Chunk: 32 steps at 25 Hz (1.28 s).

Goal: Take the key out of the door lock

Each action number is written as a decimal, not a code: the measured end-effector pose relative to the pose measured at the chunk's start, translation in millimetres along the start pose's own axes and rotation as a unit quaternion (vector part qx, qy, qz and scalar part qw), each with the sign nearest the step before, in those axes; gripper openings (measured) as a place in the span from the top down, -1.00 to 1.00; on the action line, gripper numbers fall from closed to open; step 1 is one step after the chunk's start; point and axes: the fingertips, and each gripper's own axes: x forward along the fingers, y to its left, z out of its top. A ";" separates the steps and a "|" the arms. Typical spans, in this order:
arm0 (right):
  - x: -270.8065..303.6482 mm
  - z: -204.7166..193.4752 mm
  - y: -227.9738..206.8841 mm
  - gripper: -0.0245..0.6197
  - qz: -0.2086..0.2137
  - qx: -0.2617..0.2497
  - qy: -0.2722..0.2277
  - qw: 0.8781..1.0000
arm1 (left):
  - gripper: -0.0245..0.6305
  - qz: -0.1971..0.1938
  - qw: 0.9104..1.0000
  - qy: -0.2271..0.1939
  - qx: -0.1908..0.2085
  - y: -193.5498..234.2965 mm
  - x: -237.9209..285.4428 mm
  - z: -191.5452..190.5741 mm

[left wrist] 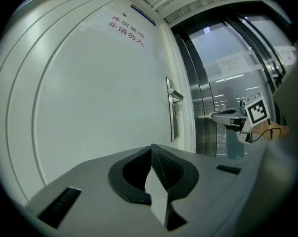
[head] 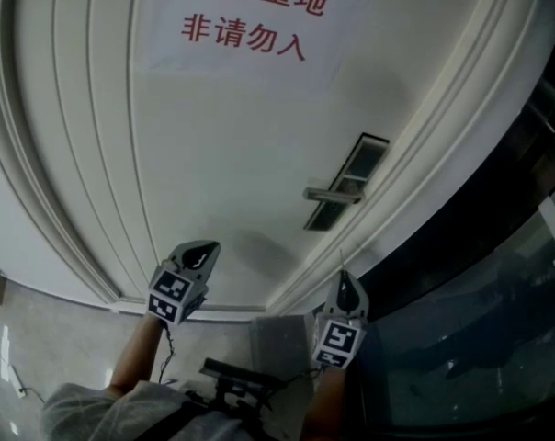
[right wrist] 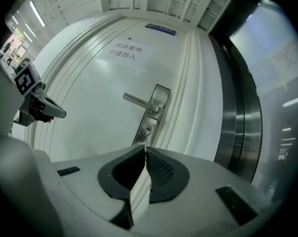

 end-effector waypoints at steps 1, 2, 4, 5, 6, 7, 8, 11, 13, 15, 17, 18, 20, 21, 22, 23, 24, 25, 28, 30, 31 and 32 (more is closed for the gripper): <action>-3.8 -0.3 2.6 0.86 0.002 0.013 0.000 1.000 | 0.91 -0.002 1.000 0.000 0.000 -0.9 -2.5 -0.4; -7.9 -0.6 5.1 0.86 0.004 0.025 0.000 1.000 | 0.91 -0.004 1.000 -0.001 0.000 -1.6 -5.5 -0.9; -16.0 -1.7 10.0 0.86 0.004 0.042 0.002 0.999 | 0.91 -0.006 1.000 -0.002 -0.003 -1.9 -12.7 -1.3; -19.9 -2.9 12.4 0.86 0.004 0.050 0.003 0.999 | 0.91 -0.007 1.000 -0.003 -0.004 -1.5 -16.4 -1.3; -23.7 -4.4 15.2 0.86 0.005 0.057 0.005 0.998 | 0.91 -0.007 1.000 -0.004 -0.006 -0.9 -20.4 -1.4; -27.7 -5.5 18.8 0.86 0.005 0.065 0.006 0.998 | 0.91 -0.007 1.000 -0.004 -0.008 -0.1 -24.6 -1.7; -31.8 -5.4 23.1 0.86 0.006 0.073 0.007 0.997 | 0.91 -0.006 1.000 -0.005 -0.010 0.8 -28.9 -2.2; -43.3 -2.6 37.4 0.86 0.009 0.089 0.006 0.996 | 0.91 -0.007 1.000 -0.006 -0.016 1.1 -39.6 -4.6; -50.8 -1.6 46.5 0.86 0.011 0.093 0.004 0.996 | 0.91 -0.013 1.000 -0.004 -0.016 -1.4 -45.3 -6.4; -59.6 -1.6 53.9 0.86 0.010 0.095 0.006 0.995 | 0.91 -0.019 1.000 -0.003 -0.014 -4.1 -51.0 -7.9; -68.7 -2.3 59.4 0.86 0.006 0.099 0.009 0.995 | 0.91 -0.023 1.000 -0.004 -0.014 -5.6 -57.0 -8.1; -72.8 -2.8 61.5 0.86 0.004 0.102 0.009 0.995 | 0.91 -0.025 1.000 -0.005 -0.014 -6.1 -59.8 -8.0; -80.8 -2.3 65.0 0.86 0.000 0.102 0.009 0.995 | 0.91 -0.029 0.999 -0.004 -0.013 -7.2 -65.0 -8.2; -84.8 -2.1 66.6 0.86 -0.002 0.103 0.009 0.995 | 0.91 -0.033 0.999 -0.004 -0.012 -8.1 -67.1 -8.5; -88.7 -2.4 68.3 0.86 -0.004 0.106 0.009 0.994 | 0.91 -0.036 0.999 -0.003 -0.011 -9.2 -69.2 -8.9; -92.4 -3.1 70.3 0.86 -0.005 0.110 0.009 0.994 | 0.91 -0.040 0.999 -0.003 -0.010 -10.3 -71.1 -9.2; -95.9 -3.8 72.5 0.86 -0.006 0.115 0.010 0.993 | 0.91 -0.043 0.999 -0.004 -0.009 -11.3 -73.1 -9.7; -99.3 -4.3 74.7 0.86 -0.006 0.118 0.011 0.993 | 0.91 -0.045 0.999 -0.003 -0.008 -12.2 -75.1 -10.3; -107.6 -5.7 79.3 0.86 -0.010 0.123 0.014 0.992 | 0.91 -0.049 0.999 -0.003 -0.005 -14.7 -80.7 -12.3; -110.6 -5.3 80.0 0.86 -0.011 0.121 0.014 0.993 | 0.91 -0.052 0.999 -0.003 -0.005 -16.8 -82.9 -12.6; -111.3 -4.3 80.1 0.86 -0.011 0.120 0.013 0.993 | 0.91 -0.053 0.999 -0.003 -0.006 -17.5 -83.5 -12.5; -111.9 -3.6 80.0 0.86 -0.011 0.120 0.013 0.993 | 0.91 -0.053 0.999 -0.004 -0.006 -18.0 -83.9 -12.3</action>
